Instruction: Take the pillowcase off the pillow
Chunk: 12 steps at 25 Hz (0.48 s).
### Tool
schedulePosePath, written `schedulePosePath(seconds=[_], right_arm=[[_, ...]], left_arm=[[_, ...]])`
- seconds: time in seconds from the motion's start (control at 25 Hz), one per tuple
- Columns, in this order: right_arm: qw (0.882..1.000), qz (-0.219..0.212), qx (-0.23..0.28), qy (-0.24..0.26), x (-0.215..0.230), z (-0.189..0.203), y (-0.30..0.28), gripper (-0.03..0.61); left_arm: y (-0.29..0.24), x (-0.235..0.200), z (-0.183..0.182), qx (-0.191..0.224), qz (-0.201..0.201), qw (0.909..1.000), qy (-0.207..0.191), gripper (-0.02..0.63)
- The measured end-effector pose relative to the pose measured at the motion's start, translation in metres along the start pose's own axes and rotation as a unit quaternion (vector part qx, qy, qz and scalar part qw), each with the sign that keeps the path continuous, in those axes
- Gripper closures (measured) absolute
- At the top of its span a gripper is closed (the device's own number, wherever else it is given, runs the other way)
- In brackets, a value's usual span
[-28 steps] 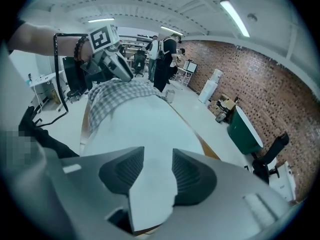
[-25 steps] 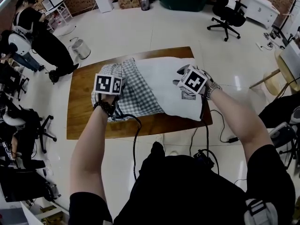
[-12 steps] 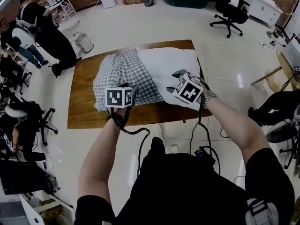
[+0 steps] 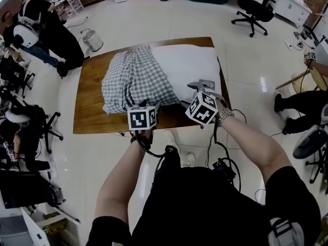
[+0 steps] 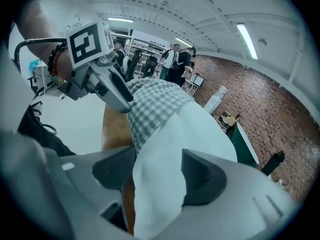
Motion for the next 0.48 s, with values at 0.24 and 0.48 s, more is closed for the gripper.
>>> schedulePosePath(seconds=[0.24, 0.48], right_arm=[[0.998, 0.039, -0.023, 0.051, -0.002, 0.015, -0.013, 0.278], [0.993, 0.052, -0.063, 0.081, -0.004, 0.036, -0.035, 0.276]], left_arm=[[-0.017, -0.002, 0.017, 0.012, -0.015, 0.9991, 0.038, 0.33], [-0.042, -0.006, 0.019, 0.007, -0.015, 0.998, 0.06, 0.328]])
Point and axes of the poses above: the fingertips, and each gripper's own axes: y backward along the fingers, x to its right, z out of its underside, the point moved 2 cm from there along y, backward along the fingers, and after that the axes turned 6 degrees about y, right-handed, at the moved point
